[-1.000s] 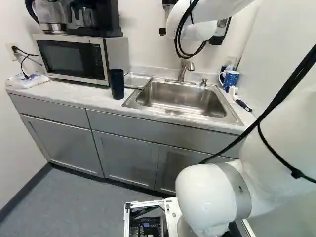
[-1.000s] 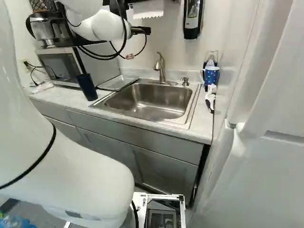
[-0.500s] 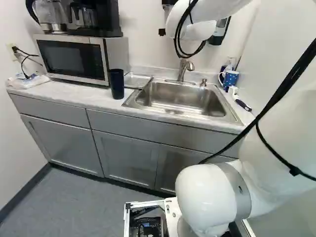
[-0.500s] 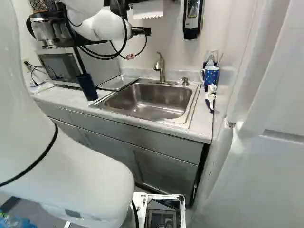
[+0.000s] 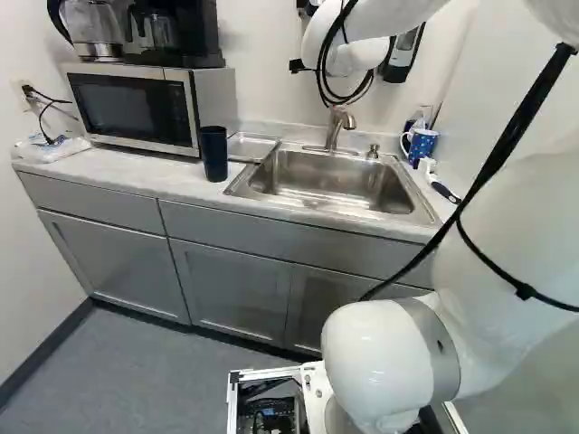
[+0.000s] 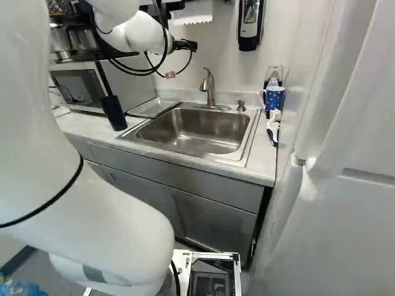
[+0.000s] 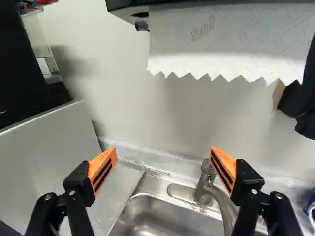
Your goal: Rinse the cup and place it in the tray
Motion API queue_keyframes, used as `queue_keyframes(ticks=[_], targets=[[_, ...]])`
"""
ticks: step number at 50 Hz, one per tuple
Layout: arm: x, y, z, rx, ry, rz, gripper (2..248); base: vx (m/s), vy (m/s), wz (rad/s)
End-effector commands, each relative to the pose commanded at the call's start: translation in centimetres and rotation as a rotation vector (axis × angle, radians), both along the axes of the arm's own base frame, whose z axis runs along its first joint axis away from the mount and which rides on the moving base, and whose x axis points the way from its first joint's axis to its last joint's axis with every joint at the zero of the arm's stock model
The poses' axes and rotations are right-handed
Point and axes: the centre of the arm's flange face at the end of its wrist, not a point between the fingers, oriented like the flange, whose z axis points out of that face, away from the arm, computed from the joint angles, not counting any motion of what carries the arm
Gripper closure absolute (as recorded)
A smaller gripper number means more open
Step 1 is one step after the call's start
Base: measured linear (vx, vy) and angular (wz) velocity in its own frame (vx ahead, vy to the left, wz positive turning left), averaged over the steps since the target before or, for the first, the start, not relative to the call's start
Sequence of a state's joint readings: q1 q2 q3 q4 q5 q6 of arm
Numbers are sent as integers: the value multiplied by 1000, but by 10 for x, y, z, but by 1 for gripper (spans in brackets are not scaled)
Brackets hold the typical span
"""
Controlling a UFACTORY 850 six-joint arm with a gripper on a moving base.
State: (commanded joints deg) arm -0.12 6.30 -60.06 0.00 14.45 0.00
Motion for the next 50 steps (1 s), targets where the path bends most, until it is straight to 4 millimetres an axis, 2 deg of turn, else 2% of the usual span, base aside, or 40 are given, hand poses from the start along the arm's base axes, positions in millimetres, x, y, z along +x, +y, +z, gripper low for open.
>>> queue_keyframes(ticks=[50], targets=[[37, -19, -22, 5, 262, -36, 3, 0, 0, 0]])
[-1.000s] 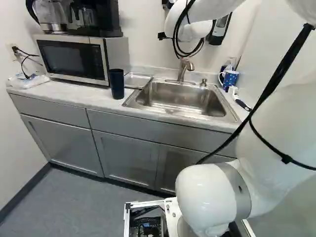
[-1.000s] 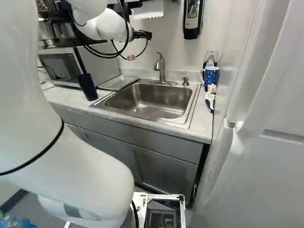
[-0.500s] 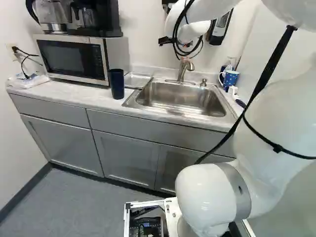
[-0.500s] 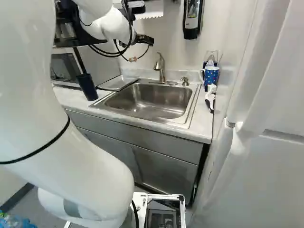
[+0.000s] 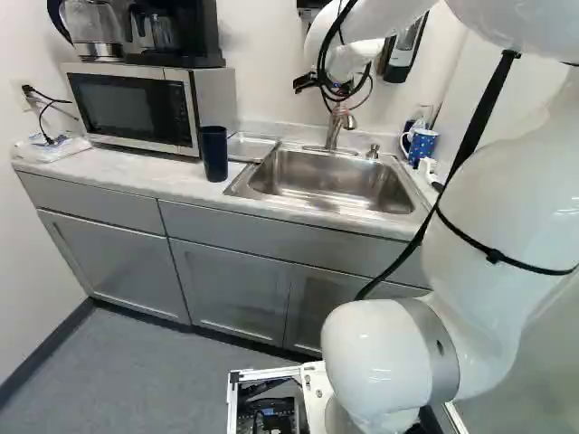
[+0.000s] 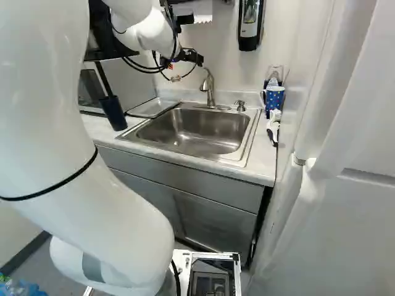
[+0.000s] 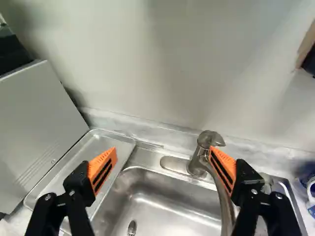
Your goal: Rinse the cup and place it in the tray
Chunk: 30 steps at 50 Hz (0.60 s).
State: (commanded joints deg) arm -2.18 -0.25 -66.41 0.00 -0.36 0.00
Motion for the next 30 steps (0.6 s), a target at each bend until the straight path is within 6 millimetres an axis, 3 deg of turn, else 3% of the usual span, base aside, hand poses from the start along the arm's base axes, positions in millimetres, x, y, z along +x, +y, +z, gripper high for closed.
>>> queue_keyframes(ticks=[30], targets=[[25, -15, -13, 8, 154, -24, 3, 0, 0, 0]])
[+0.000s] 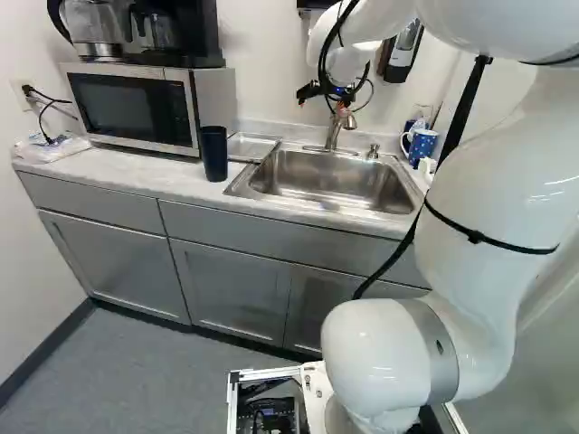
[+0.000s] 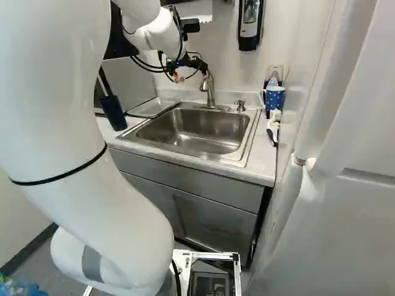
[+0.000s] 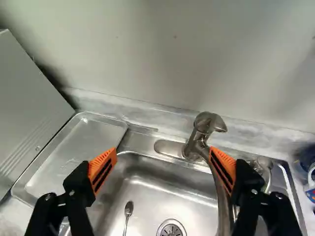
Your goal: Rinse the cup and place it in the tray
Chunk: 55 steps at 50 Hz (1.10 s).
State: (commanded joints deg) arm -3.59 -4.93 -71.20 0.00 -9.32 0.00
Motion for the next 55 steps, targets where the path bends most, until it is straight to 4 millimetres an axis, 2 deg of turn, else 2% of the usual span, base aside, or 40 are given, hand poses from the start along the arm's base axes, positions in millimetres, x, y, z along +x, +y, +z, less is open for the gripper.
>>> queue_keyframes(ticks=[20, 40, 55], targets=[[29, -12, -3, 1, 18, -17, 3, 0, 0, 0], [61, -12, -1, -3, -36, -13, 3, 0, 0, 0], [67, -11, 4, -7, -101, -11, 3, 0, 0, 0]])
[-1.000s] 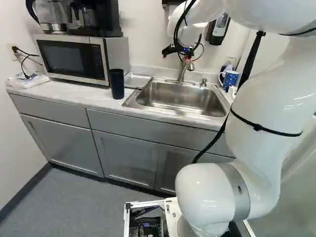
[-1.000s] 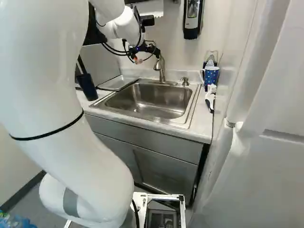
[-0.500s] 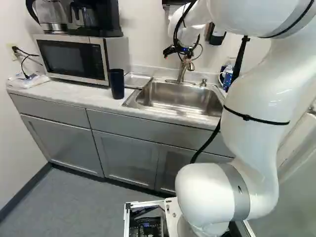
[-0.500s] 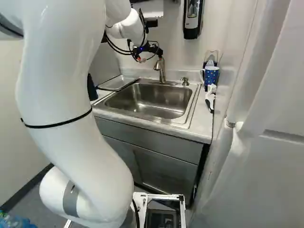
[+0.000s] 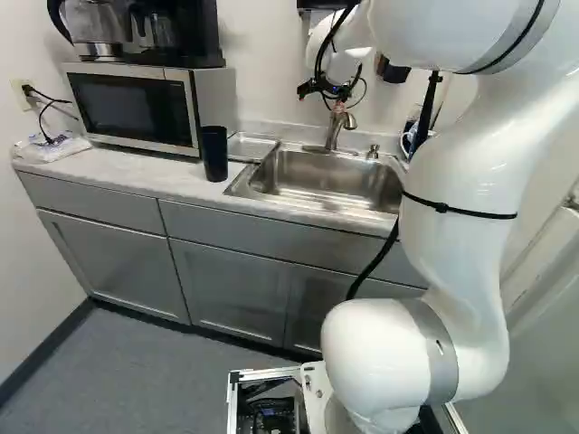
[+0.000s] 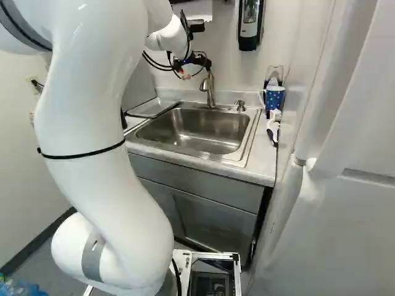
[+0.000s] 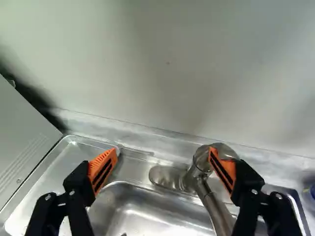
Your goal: Rinse the cup and place it in the tray
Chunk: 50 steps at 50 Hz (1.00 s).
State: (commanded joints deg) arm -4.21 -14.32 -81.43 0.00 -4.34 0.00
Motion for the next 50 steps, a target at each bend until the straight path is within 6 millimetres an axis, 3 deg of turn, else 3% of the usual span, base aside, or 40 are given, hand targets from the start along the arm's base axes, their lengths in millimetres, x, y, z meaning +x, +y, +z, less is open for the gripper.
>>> queue_keyframes(ticks=[36, 50], targets=[[2, 0, 5, -4, -56, 0, 3, 0, 0, 0], [-12, 0, 5, -4, -51, -1, 3, 0, 0, 0]])
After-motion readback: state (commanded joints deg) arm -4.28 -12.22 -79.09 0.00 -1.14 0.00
